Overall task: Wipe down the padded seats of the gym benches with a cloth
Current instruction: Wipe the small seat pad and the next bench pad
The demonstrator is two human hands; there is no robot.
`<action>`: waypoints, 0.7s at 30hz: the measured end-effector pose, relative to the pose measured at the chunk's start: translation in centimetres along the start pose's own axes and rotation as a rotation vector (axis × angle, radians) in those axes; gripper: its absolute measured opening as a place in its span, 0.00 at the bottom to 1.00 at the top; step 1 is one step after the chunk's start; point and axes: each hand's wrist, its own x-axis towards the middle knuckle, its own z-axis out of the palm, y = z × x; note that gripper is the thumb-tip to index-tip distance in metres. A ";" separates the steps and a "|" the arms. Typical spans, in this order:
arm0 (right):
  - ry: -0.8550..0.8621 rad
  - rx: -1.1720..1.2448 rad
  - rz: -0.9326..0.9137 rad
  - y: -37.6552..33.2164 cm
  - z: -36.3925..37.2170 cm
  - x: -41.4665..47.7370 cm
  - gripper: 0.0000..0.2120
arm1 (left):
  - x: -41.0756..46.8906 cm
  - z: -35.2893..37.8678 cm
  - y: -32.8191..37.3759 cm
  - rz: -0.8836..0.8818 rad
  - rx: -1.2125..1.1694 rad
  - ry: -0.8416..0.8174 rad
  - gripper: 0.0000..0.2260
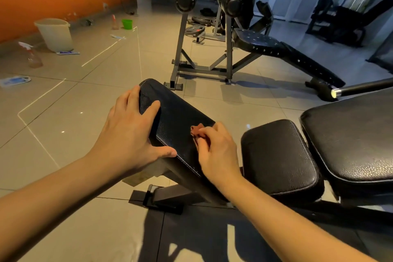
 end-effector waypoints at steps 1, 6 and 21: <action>-0.017 0.020 -0.085 -1.1 -0.3 -1.3 0.08 | 0.0 0.1 0.0 -0.003 -0.004 0.004 0.54; -0.064 -0.090 0.030 3.8 0.5 4.2 0.08 | -0.1 0.0 0.1 -0.009 -0.010 0.008 0.56; -0.075 -0.129 0.137 4.8 0.7 4.9 0.10 | -0.3 0.1 0.0 0.012 -0.008 0.026 0.56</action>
